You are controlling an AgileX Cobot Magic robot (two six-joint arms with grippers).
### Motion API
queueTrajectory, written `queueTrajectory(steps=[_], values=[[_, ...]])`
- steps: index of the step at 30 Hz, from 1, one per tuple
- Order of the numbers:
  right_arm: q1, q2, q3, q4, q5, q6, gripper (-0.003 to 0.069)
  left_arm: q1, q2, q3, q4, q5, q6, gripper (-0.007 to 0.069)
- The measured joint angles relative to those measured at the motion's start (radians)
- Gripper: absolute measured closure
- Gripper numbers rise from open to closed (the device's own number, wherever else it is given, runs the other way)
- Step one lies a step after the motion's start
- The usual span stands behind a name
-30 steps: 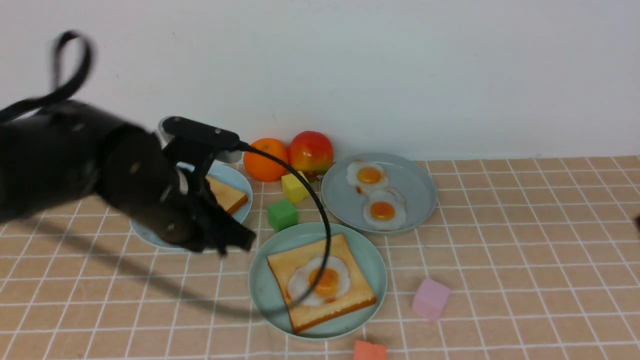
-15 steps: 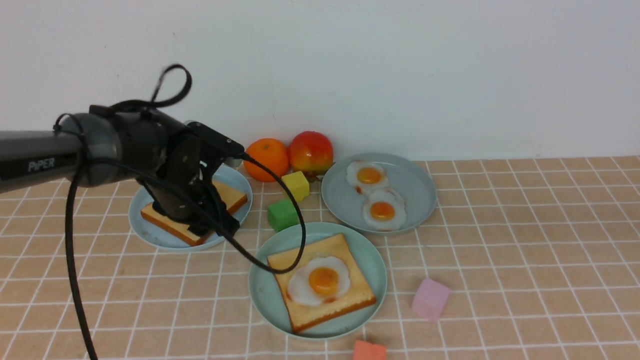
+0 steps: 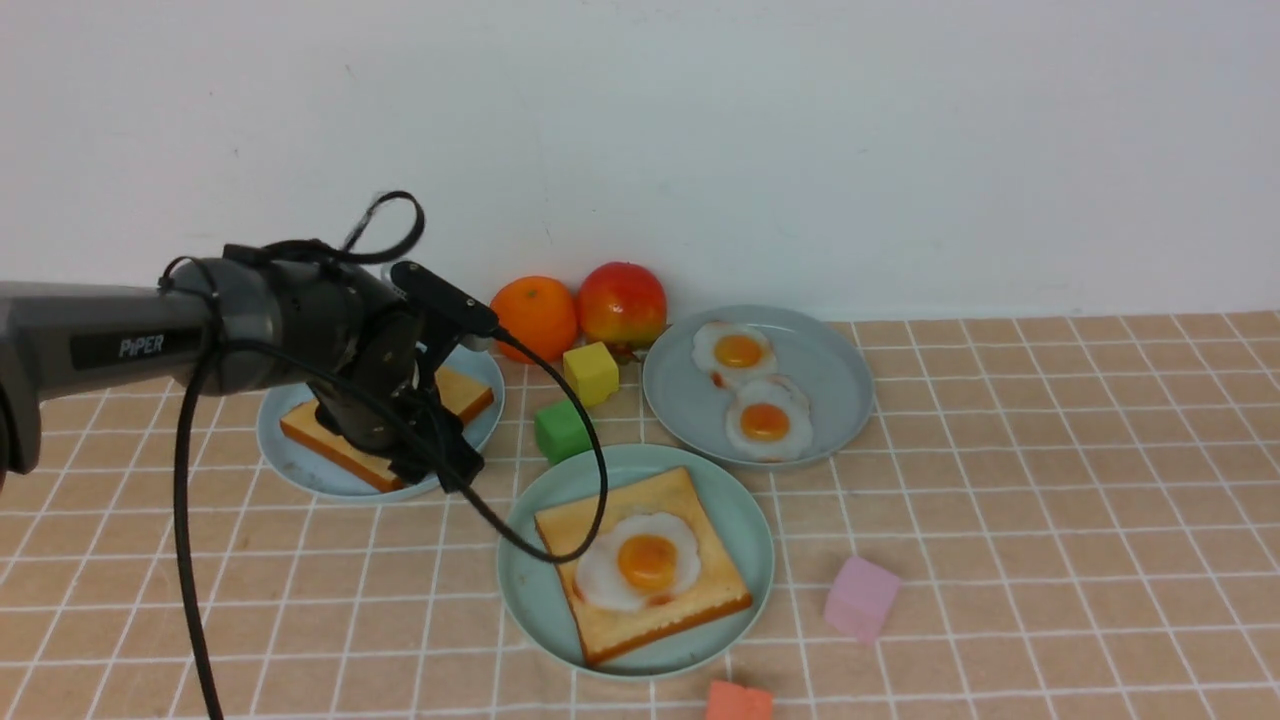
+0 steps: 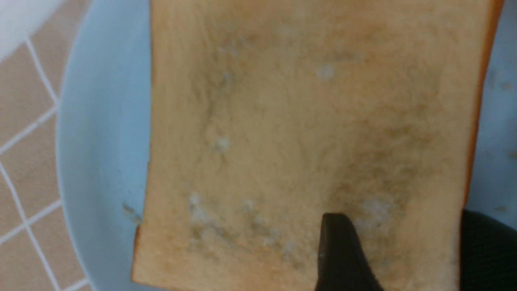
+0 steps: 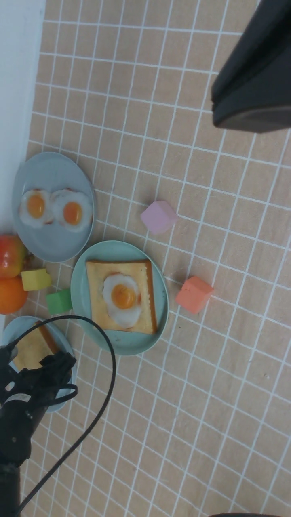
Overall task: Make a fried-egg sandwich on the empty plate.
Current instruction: Use the left arm to grab a slice of bread, then use the left arm to place a slice of bread on the fried egg in the middle
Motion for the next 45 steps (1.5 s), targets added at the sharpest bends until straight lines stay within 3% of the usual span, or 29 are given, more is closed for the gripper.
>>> queueTrajectory(steps=[5, 8, 9, 11, 13, 20, 25, 30, 37, 45], values=[[0.000, -0.001, 0.000, 0.000, 0.000, -0.001, 0.0645, 0.000, 0.002, -0.003, -0.025, 0.007, -0.012, 0.0304], [0.000, -0.001, 0.000, 0.000, 0.000, -0.001, 0.0645, 0.000, 0.002, -0.005, -0.041, 0.016, -0.013, 0.0386], [0.000, -0.001, 0.000, 0.000, 0.000, -0.002, 0.0645, 0.000, -0.002, -0.007, -0.062, 0.021, -0.013, 0.0469], [0.000, -0.001, 0.000, 0.000, 0.000, -0.004, 0.0644, 0.000, -0.013, -0.007, -0.073, 0.030, -0.013, 0.0548], [0.000, -0.001, 0.000, -0.002, 0.000, -0.005, 0.0642, 0.000, -0.037, -0.005, -0.086, 0.056, -0.013, 0.0587], [0.000, -0.001, 0.000, -0.004, 0.000, -0.033, 0.0638, -0.069, -0.265, 0.026, -0.138, 0.108, 0.043, 0.0586], [0.000, -0.006, 0.000, -0.004, 0.000, -0.033, 0.0636, -0.292, -0.395, 0.149, -0.213, 0.066, 0.229, 0.0586], [0.000, -0.038, 0.000, -0.004, 0.000, -0.033, 0.0629, -0.412, -0.392, 0.233, -0.198, 0.027, 0.270, 0.0586], [0.000, -0.113, 0.000, -0.004, 0.000, -0.033, 0.0627, -0.423, -0.347, 0.242, -0.183, 0.009, 0.269, 0.0586], [0.000, -0.151, 0.000, -0.004, 0.001, -0.033, 0.0627, -0.423, -0.304, 0.242, -0.256, 0.043, 0.332, 0.0586]])
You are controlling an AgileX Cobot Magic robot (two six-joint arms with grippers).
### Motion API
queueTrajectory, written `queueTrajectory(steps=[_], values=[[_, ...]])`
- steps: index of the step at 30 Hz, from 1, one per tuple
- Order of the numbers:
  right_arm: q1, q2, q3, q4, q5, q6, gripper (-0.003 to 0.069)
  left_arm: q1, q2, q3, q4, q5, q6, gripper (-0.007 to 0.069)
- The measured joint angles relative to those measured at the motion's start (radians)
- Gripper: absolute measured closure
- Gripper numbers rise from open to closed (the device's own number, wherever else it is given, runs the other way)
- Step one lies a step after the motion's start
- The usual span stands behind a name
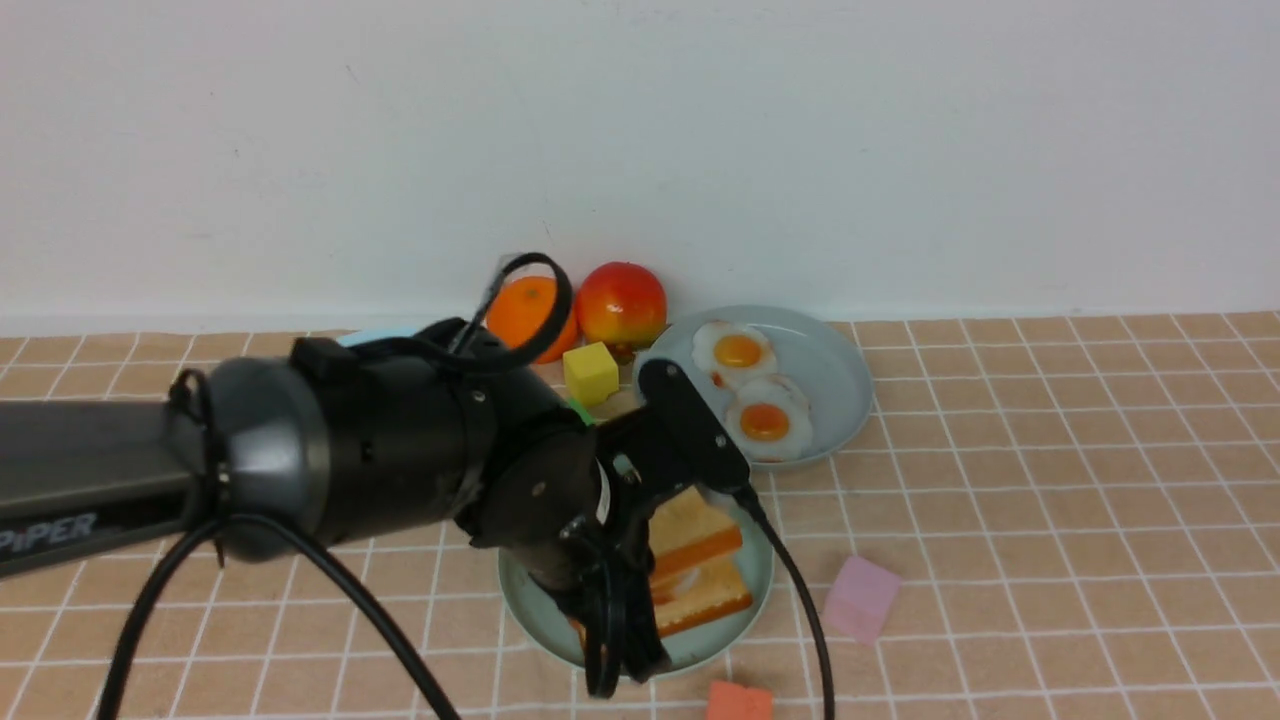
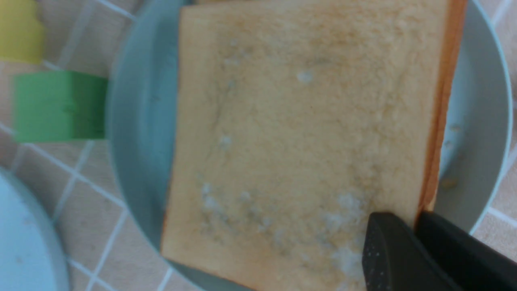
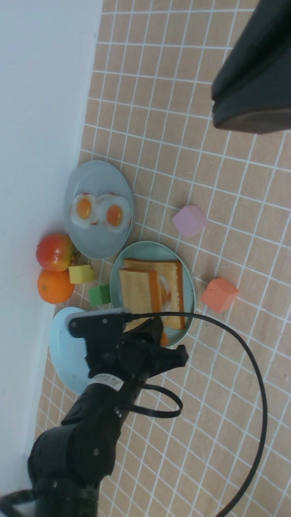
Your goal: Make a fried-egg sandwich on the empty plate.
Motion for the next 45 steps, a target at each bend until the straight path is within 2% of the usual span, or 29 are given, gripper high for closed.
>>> queueTrajectory(steps=[14, 16, 23, 27, 35, 39, 41, 42, 43, 44, 45], values=[[0.000, -0.002, 0.000, 0.000, 0.000, 0.000, 0.0617, 0.000, 0.029, 0.000, -0.033, -0.003, 0.043, 0.0580], [0.000, -0.002, 0.000, 0.000, 0.000, 0.000, 0.0616, 0.000, 0.029, 0.000, -0.038, -0.003, 0.043, 0.0561], [0.000, -0.002, 0.000, 0.000, 0.000, 0.000, 0.0608, 0.000, 0.029, 0.000, -0.057, -0.007, 0.043, 0.0383], [0.000, -0.002, 0.000, 0.000, 0.000, 0.000, 0.0608, 0.000, 0.028, 0.000, -0.067, -0.006, 0.042, 0.0309], [0.000, -0.002, 0.000, 0.000, 0.000, 0.000, 0.0606, 0.000, -0.097, 0.000, -0.147, 0.031, 0.039, 0.0281], [0.000, -0.004, 0.000, -0.012, 0.000, 0.000, 0.0606, 0.000, -0.249, 0.000, -0.212, 0.072, -0.027, 0.0354], [0.000, -0.018, 0.000, -0.024, 0.000, 0.007, 0.0606, 0.000, -0.405, 0.003, -0.252, 0.077, -0.102, 0.0473], [0.000, -0.028, 0.000, -0.028, 0.000, 0.012, 0.0606, 0.000, -0.464, 0.011, -0.267, 0.076, -0.116, 0.0519], [0.000, -0.031, 0.000, -0.031, 0.000, 0.013, 0.0606, 0.000, -0.479, 0.011, -0.270, 0.075, -0.118, 0.0530], [0.000, -0.060, 0.000, -0.042, 0.000, 0.030, 0.0606, 0.000, -0.603, 0.041, -0.297, 0.064, -0.126, 0.0613], [0.000, -0.088, 0.000, -0.058, 0.000, 0.050, 0.0606, 0.000, -0.699, 0.079, -0.313, 0.046, -0.126, 0.0638]])
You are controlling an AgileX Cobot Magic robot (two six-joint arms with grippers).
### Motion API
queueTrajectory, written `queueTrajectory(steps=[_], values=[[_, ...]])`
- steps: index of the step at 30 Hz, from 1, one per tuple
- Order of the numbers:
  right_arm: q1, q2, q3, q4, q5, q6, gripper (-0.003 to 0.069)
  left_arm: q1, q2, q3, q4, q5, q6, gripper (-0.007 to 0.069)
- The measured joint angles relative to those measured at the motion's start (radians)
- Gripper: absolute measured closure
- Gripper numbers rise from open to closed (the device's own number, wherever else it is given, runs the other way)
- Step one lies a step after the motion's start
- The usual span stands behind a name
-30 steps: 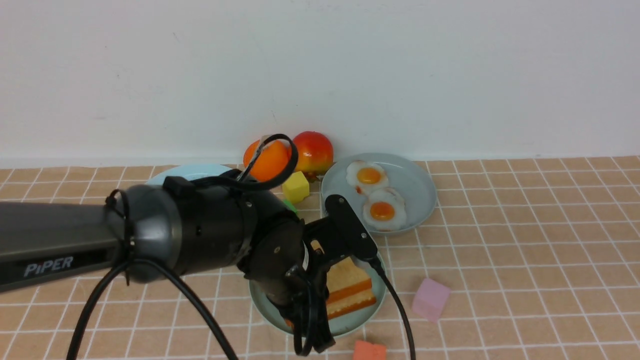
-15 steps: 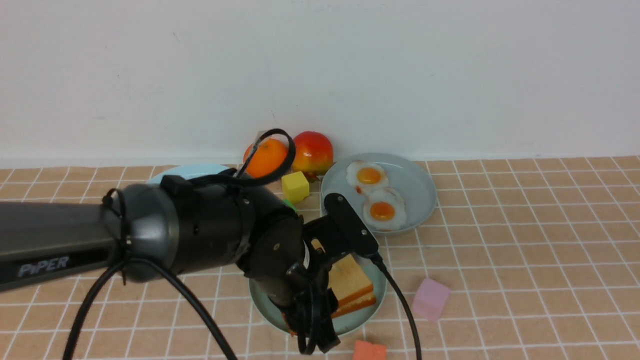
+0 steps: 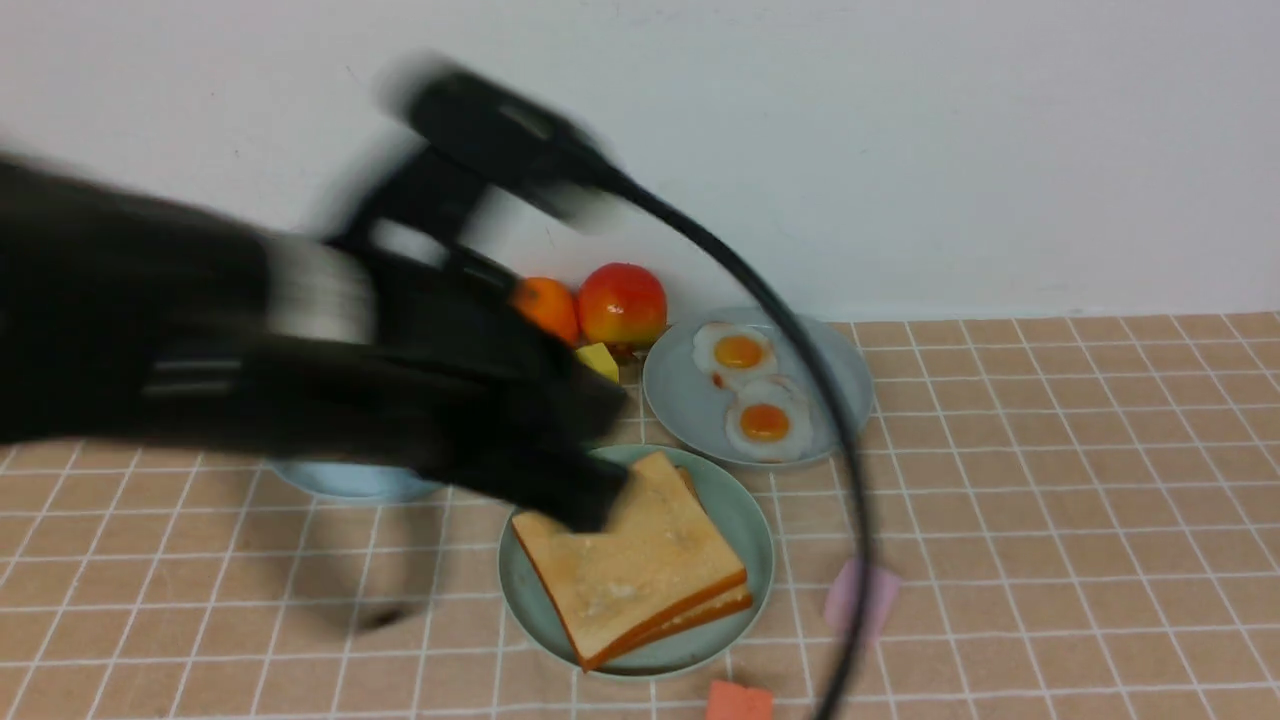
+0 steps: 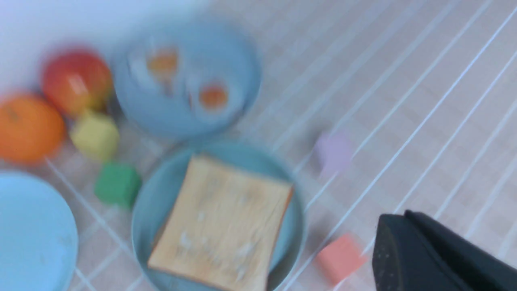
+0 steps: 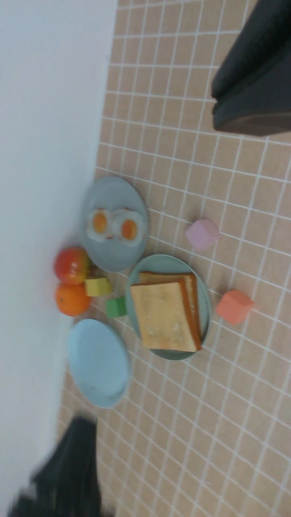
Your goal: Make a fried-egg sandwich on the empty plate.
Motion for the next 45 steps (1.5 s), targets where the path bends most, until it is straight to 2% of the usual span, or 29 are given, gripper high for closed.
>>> queueTrajectory(steps=[5, 7, 10, 14, 16, 18, 22, 23, 24, 26, 29, 39, 43, 44, 45], values=[[0.000, -0.107, 0.013, -0.084, 0.000, 0.117, 0.0606, 0.000, -0.322, 0.215, -0.053, -0.111, 0.000, 0.0638], [0.000, -0.201, 0.067, -0.157, 0.000, 0.218, 0.0606, 0.000, -0.525, 0.411, -0.099, -0.225, -0.025, 0.0638], [0.000, -0.272, 0.158, -0.201, 0.001, 0.296, 0.0618, 0.000, -0.726, 0.609, -0.129, -0.360, -0.037, 0.0638], [0.000, -0.325, 0.309, -0.214, -0.002, 0.353, 0.0669, 0.000, -0.924, 0.800, -0.135, -0.507, -0.041, 0.0638], [0.000, -0.331, 0.353, -0.211, -0.020, 0.359, 0.0672, 0.000, -0.965, 0.837, -0.136, -0.532, -0.042, 0.0638], [0.000, -0.334, 0.469, -0.199, -0.134, 0.367, 0.0673, 0.000, -1.045, 0.907, -0.139, -0.559, -0.044, 0.0638], [0.000, -0.334, 0.602, -0.195, -0.332, 0.368, 0.0673, 0.000, -1.069, 0.961, -0.143, -0.565, -0.044, 0.0638], [0.000, -0.334, 0.681, -0.195, -0.432, 0.368, 0.0673, 0.000, -1.069, 0.986, -0.143, -0.563, -0.044, 0.0638], [0.000, -0.334, 0.690, -0.195, -0.445, 0.368, 0.0673, 0.000, -1.069, 0.988, -0.143, -0.563, -0.044, 0.0638], [0.000, -0.334, 0.799, -0.204, -0.592, 0.368, 0.0671, 0.000, -1.069, 1.014, -0.143, -0.544, -0.044, 0.0638], [0.000, -0.334, 0.910, -0.206, -0.708, 0.368, 0.0668, 0.000, -1.069, 1.035, -0.143, -0.521, -0.044, 0.0638], [-0.004, -0.335, 1.183, -0.212, -0.775, 0.377, 0.0664, 0.000, -1.069, 1.040, -0.144, -0.446, -0.044, 0.0638], [-0.094, -0.360, 1.221, -0.181, -0.817, 0.394, 0.0669, 0.000, -1.069, 1.040, -0.144, -0.445, -0.044, 0.0638], [-0.107, -0.362, 1.223, -0.175, -0.825, 0.385, 0.0671, 0.000, -1.069, 1.040, -0.144, -0.445, -0.044, 0.0638], [-0.150, -0.377, 1.226, -0.128, -0.844, 0.323, 0.0673, 0.000, -1.069, 1.040, -0.144, -0.445, -0.044, 0.0638]])
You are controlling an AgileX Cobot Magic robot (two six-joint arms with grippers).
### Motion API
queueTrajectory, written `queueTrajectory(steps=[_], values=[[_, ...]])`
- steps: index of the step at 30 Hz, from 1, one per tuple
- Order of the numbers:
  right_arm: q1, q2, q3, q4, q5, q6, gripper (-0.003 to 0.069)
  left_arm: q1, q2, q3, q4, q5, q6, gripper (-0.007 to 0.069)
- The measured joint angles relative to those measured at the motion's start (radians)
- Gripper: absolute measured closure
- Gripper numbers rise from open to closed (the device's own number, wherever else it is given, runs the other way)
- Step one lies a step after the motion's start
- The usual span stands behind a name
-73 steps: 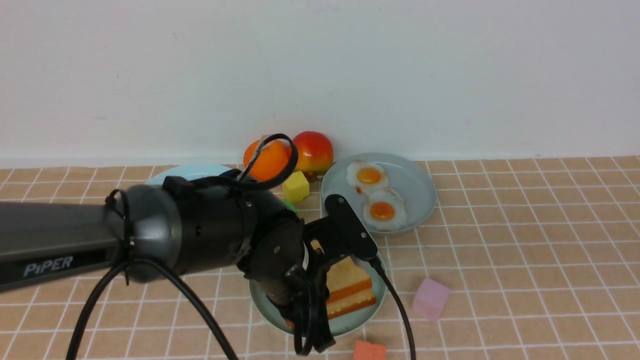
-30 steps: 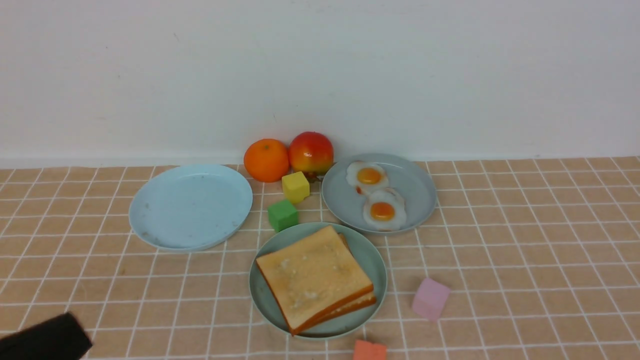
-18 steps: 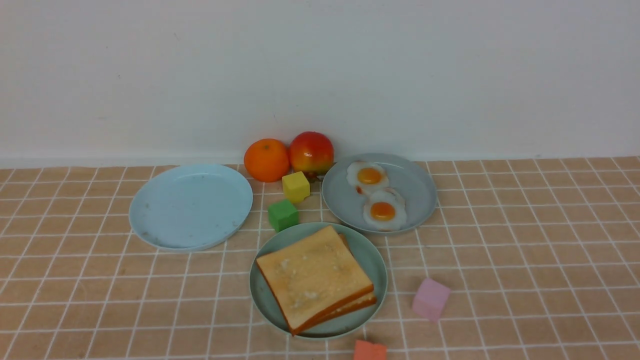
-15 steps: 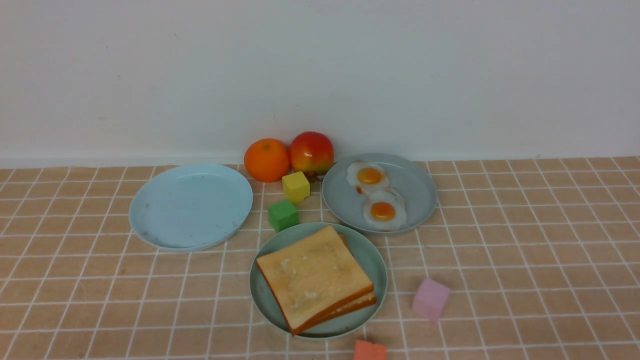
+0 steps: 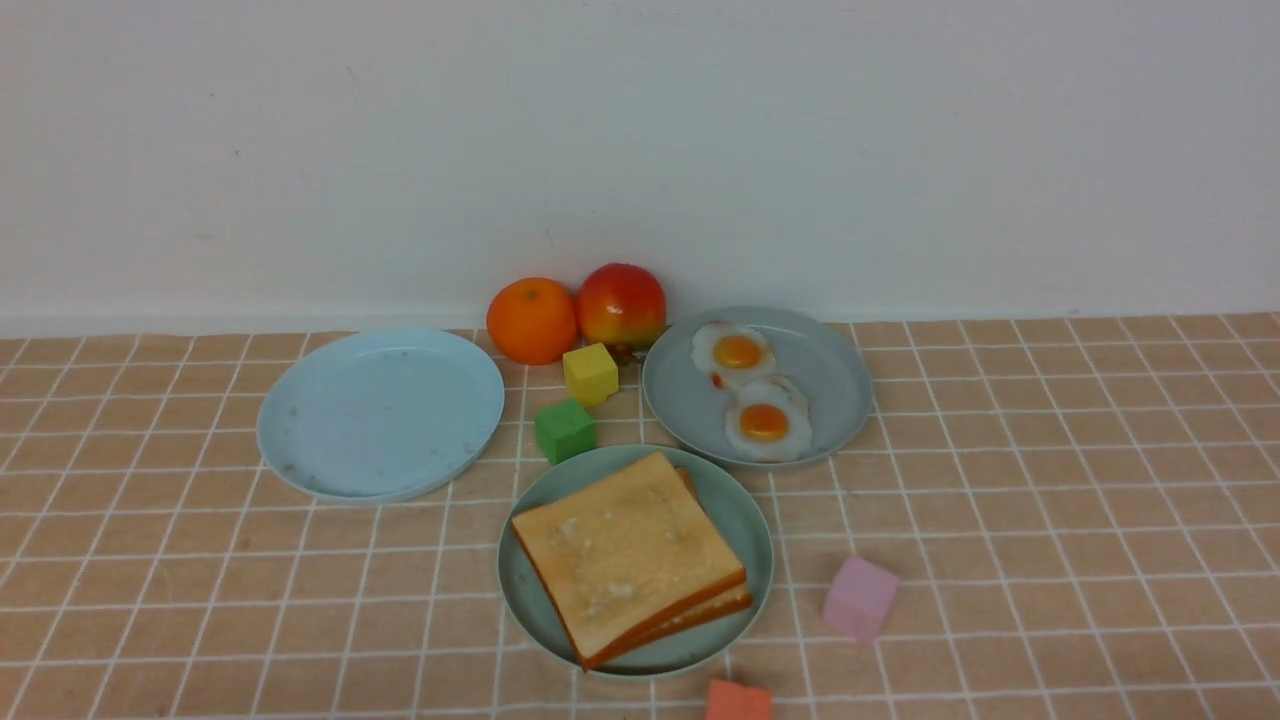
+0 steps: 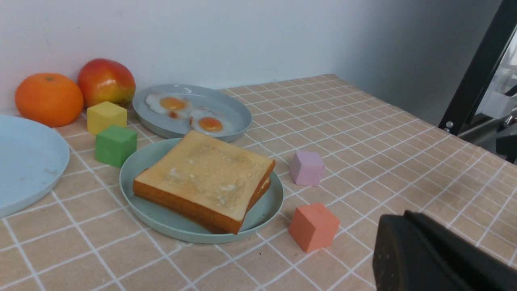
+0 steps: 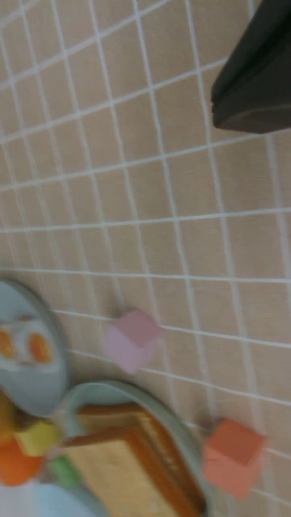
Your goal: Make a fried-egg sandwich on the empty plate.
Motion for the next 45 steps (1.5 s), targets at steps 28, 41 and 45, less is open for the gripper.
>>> queueTrajectory(steps=[28, 41, 45], values=[[-0.098, -0.027, 0.006, 0.276, -0.016, -0.415, 0.0673, 0.000, 0.000, 0.000, 0.000, 0.001, 0.000, 0.0623], [-0.098, -0.027, 0.006, 0.276, -0.016, -0.416, 0.0664, 0.000, 0.000, 0.000, 0.000, 0.001, 0.000, 0.0609], [-0.098, -0.027, 0.006, 0.276, -0.016, -0.416, 0.0663, 0.000, 0.000, 0.000, 0.000, 0.001, 0.000, 0.0610]])
